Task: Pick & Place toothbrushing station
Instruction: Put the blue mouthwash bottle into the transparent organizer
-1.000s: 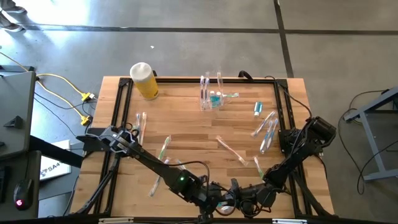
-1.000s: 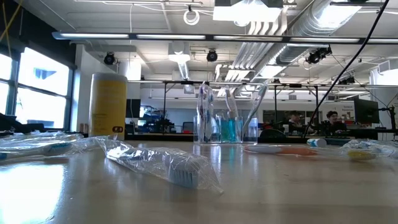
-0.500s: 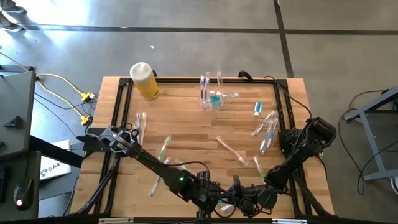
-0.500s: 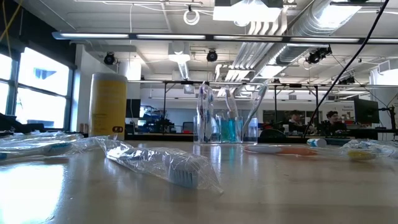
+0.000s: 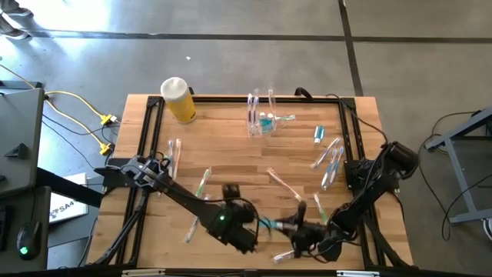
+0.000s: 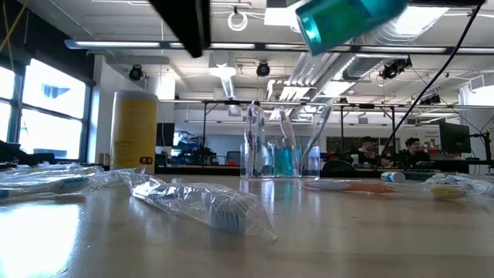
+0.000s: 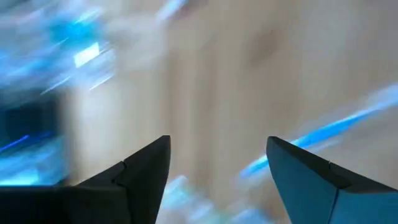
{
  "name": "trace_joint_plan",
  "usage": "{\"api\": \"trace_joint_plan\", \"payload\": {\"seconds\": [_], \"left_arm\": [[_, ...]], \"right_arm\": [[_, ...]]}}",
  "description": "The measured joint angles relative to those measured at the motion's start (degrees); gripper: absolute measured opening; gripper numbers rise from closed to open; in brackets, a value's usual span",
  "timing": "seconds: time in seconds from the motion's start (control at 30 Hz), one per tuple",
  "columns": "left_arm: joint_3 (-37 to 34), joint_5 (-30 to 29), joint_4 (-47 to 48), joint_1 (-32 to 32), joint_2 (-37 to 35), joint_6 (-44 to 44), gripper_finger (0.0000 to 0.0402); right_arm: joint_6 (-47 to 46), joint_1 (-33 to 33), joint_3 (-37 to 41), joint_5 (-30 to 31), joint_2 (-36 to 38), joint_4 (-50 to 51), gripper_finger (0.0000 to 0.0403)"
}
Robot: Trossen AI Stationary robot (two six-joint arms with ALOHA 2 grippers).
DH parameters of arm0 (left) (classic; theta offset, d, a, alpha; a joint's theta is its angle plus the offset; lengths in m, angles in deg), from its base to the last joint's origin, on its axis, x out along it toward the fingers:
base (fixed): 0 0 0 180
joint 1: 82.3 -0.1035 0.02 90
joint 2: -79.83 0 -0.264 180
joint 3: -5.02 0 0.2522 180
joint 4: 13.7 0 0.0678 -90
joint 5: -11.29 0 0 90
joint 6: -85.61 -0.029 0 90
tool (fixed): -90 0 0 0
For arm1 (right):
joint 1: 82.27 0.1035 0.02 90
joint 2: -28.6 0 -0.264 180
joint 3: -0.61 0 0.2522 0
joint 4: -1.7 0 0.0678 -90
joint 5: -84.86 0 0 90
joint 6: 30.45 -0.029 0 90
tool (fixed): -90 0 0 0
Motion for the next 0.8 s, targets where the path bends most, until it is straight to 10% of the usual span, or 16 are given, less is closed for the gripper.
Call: {"api": "trace_joint_plan", "payload": {"seconds": [0.43,0.8], "left_arm": [[-32.52,1.17,-8.72,-9.97,-8.12,-6.04,0.0219],[-56.66,7.37,-42.04,-11.54,-22.63,-7.57,0.0218]], "right_arm": [[-16.21,-18.57,-0.11,-11.73,22.02,29.85,0.009],[-15.77,-37.04,-3.28,-24.35,27.05,45.11,0.009]]}}
